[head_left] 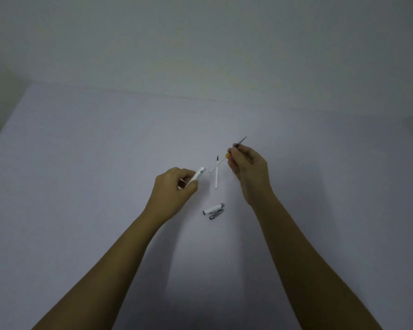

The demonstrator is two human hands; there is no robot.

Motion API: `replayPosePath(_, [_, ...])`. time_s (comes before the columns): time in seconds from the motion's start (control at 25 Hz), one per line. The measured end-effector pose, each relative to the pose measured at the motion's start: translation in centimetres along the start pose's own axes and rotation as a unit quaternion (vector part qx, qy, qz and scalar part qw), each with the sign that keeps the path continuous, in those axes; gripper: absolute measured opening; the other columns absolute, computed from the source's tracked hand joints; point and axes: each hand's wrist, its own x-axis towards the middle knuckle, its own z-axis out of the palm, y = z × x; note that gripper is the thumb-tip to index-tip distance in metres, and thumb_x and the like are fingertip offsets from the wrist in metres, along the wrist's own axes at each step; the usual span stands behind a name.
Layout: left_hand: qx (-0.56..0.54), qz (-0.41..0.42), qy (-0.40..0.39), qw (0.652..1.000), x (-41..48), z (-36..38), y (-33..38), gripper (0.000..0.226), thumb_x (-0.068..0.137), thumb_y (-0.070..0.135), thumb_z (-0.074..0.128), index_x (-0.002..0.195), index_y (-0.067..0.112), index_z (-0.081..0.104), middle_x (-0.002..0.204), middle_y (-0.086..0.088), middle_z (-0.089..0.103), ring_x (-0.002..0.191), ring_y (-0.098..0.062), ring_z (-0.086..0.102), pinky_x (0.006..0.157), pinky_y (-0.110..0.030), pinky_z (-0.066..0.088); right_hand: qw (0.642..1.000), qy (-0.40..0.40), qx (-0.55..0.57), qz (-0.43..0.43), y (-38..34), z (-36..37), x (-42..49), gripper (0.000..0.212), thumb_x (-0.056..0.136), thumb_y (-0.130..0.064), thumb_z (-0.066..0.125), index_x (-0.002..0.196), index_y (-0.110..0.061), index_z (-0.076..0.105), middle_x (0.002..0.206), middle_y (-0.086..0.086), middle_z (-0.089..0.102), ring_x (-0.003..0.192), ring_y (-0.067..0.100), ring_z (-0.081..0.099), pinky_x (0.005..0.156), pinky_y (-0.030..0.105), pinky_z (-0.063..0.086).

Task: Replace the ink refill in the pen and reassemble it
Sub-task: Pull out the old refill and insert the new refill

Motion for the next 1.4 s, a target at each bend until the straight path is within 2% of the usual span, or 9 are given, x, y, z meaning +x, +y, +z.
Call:
replayPosePath(0.16, [-0.020,0.002,-0.039,0.999,-1.5,-0.3,1.4,0.012,0.085,0.018,0.060,0.093,0.021,0.070,0.083,-0.004,0.064,0.077,-0.015,0.060,0.060,-0.006,0.037,1.000,-0.016,-0.006,-0.010,-1.3,-0.7,-2.4,0.010,0.086,-0.006,0.062,0.088,-0.014,0.066,0.069,-0.008,0.074,0.072,0.003,0.069,0.067,0.013,0.054])
replayPosePath(0.44, [-0.020,0.012,-0.057,0.998,-3.5,-0.6,1.9,0.014,0.085,0.016,0.058,0.092,0.021,0.069,0.087,-0.005,0.065,0.077,-0.021,0.062,0.067,-0.023,0.044,0.999,0.006,0.021,-0.023,-1.6,-1.5,-4.6,0.010,0.086,-0.006,0.063,0.090,-0.014,0.066,0.074,-0.007,0.074,0.076,0.004,0.070,0.067,0.014,0.054])
replayPosePath(0.6, [-0.025,0.027,-0.066,0.997,-3.9,-0.6,1.9,0.014,0.086,0.018,0.058,0.094,0.024,0.069,0.087,-0.002,0.064,0.076,-0.018,0.062,0.066,-0.020,0.044,1.000,-0.015,-0.006,-0.021,-1.3,-1.0,-5.9,0.008,0.086,-0.007,0.062,0.089,-0.014,0.066,0.073,-0.007,0.074,0.076,0.004,0.070,0.068,0.014,0.054])
replayPosePath(0.72, [-0.050,0.015,-0.055,0.997,-4.0,-0.4,1.7,0.020,0.088,0.021,0.058,0.107,0.021,0.064,0.086,0.002,0.063,0.078,-0.014,0.063,0.067,-0.017,0.046,0.999,-0.019,-0.009,-0.027,-1.2,-0.9,-6.5,0.007,0.086,-0.008,0.062,0.088,-0.014,0.064,0.073,-0.006,0.073,0.077,0.005,0.069,0.068,0.014,0.053])
replayPosePath(0.84, [-0.058,0.009,-0.041,0.997,-4.4,-0.6,1.3,0.020,0.089,0.024,0.058,0.108,0.019,0.064,0.081,0.005,0.066,0.075,-0.007,0.063,0.062,-0.008,0.045,0.999,-0.027,-0.011,-0.026,-1.6,-0.9,-6.7,0.007,0.087,-0.009,0.061,0.089,-0.015,0.062,0.074,-0.005,0.071,0.077,0.006,0.068,0.068,0.014,0.053])
replayPosePath(0.96, [-0.029,0.040,-0.045,0.998,-4.7,-1.0,1.2,0.012,0.089,0.026,0.057,0.095,0.024,0.068,0.077,0.007,0.068,0.071,-0.006,0.063,0.061,-0.010,0.045,0.998,-0.051,-0.018,-0.029,-2.1,-0.7,-6.9,0.009,0.089,-0.015,0.059,0.085,-0.018,0.066,0.077,-0.004,0.070,0.079,0.007,0.069,0.069,0.015,0.053])
replayPosePath(1.16, [-0.098,0.064,-0.056,0.992,-5.4,-1.6,1.7,0.017,0.092,0.026,0.053,0.095,0.039,0.062,0.077,0.008,0.069,0.057,-0.006,0.065,0.048,-0.013,0.048,0.996,-0.050,-0.038,-0.067,-2.3,-0.6,-6.9,0.013,0.091,-0.016,0.056,0.085,-0.016,0.067,0.077,-0.005,0.070,0.077,0.005,0.068,0.069,0.013,0.053])
replayPosePath(1.32, [-0.047,0.071,-0.038,0.996,-5.2,-1.7,1.9,0.016,0.094,0.025,0.050,0.103,0.025,0.063,0.074,0.010,0.066,0.058,-0.001,0.060,0.051,-0.004,0.040,0.992,-0.071,-0.081,-0.067,-1.6,-0.6,-7.4,0.010,0.088,-0.015,0.061,0.084,-0.016,0.069,0.074,-0.005,0.072,0.076,0.006,0.069,0.069,0.015,0.054])
replayPosePath(1.4, [-0.022,0.075,-0.019,0.997,-5.0,-1.7,2.0,0.016,0.094,0.025,0.049,0.102,0.022,0.063,0.073,0.009,0.065,0.059,-0.005,0.057,0.053,-0.007,0.041,0.985,-0.096,-0.129,-0.066,-1.0,-0.3,-7.9,0.010,0.087,-0.016,0.062,0.082,-0.019,0.071,0.074,-0.006,0.072,0.076,0.007,0.069,0.070,0.016,0.054])
